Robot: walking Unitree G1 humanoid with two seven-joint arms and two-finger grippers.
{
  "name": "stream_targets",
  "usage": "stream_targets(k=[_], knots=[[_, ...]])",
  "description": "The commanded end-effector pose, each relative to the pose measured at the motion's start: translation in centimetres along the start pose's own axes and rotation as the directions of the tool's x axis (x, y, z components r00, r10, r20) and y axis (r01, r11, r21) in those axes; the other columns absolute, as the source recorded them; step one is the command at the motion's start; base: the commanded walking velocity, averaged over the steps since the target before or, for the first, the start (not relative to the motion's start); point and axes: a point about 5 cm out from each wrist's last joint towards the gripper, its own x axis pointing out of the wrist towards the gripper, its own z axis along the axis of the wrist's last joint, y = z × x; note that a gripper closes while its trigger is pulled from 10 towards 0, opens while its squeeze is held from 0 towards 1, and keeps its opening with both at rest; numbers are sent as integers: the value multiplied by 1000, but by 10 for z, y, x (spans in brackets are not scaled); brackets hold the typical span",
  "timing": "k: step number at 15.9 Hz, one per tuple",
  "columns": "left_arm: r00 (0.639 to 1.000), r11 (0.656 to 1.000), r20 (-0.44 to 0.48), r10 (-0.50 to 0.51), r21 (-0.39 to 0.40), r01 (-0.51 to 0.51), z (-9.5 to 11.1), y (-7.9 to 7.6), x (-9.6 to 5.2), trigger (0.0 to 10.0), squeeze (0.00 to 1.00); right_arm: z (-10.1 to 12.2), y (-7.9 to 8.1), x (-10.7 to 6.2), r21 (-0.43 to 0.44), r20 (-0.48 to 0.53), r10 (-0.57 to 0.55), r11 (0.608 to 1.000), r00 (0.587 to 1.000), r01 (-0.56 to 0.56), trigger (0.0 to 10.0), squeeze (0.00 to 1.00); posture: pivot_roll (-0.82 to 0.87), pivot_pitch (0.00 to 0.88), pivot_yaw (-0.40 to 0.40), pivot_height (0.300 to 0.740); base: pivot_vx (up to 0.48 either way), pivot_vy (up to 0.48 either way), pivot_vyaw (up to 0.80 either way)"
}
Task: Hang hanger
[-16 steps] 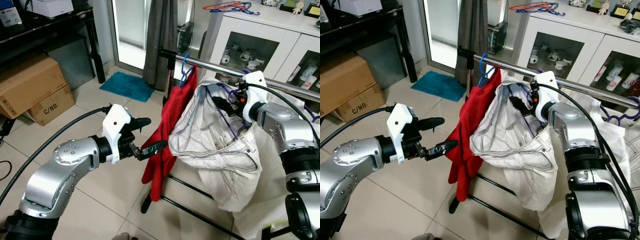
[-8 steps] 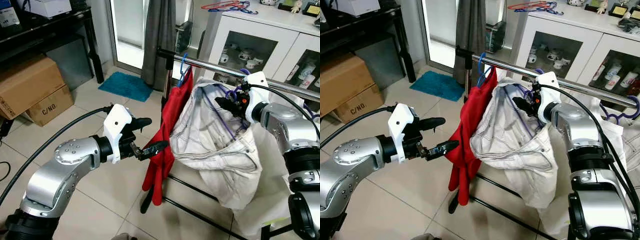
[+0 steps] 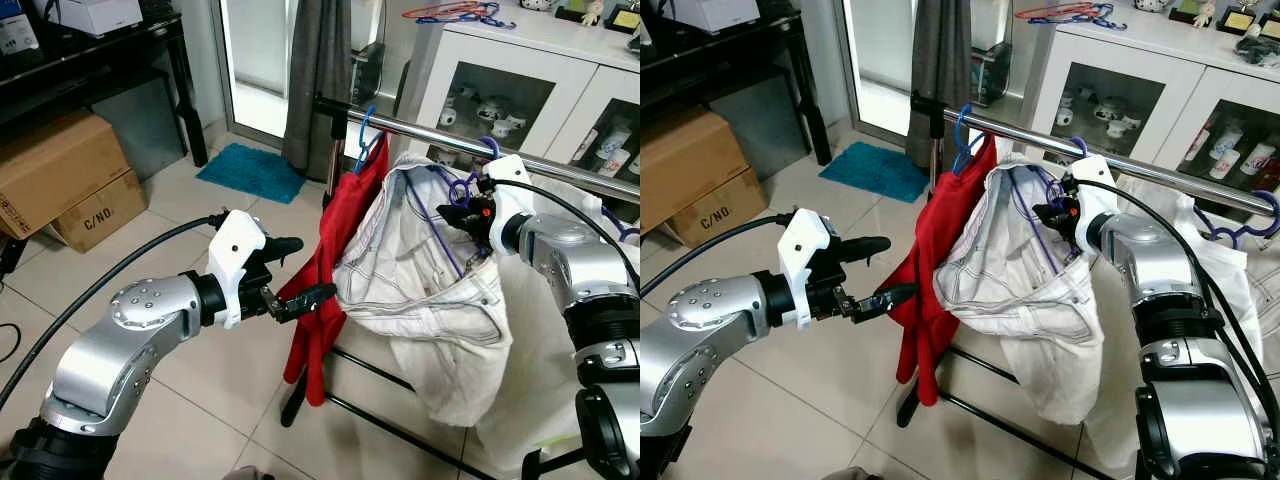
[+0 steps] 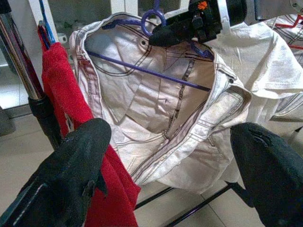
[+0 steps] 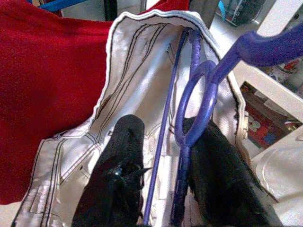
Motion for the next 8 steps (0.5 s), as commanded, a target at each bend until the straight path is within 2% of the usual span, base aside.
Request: stream_targets(k=[1,8], knots=[[1000,1000,-13,-8,13,8,1,0,1,10000,0,10,0,1,-9,25,-1,1000,1000,1,0,0,2,0,-37,740,0,0,0],[1000,1000,-9,-1,20,2,1,0,3,10000,0,13,2,2,5,47,14,1000,999,-14,0,0,3,0,-42,740,0,0,0]])
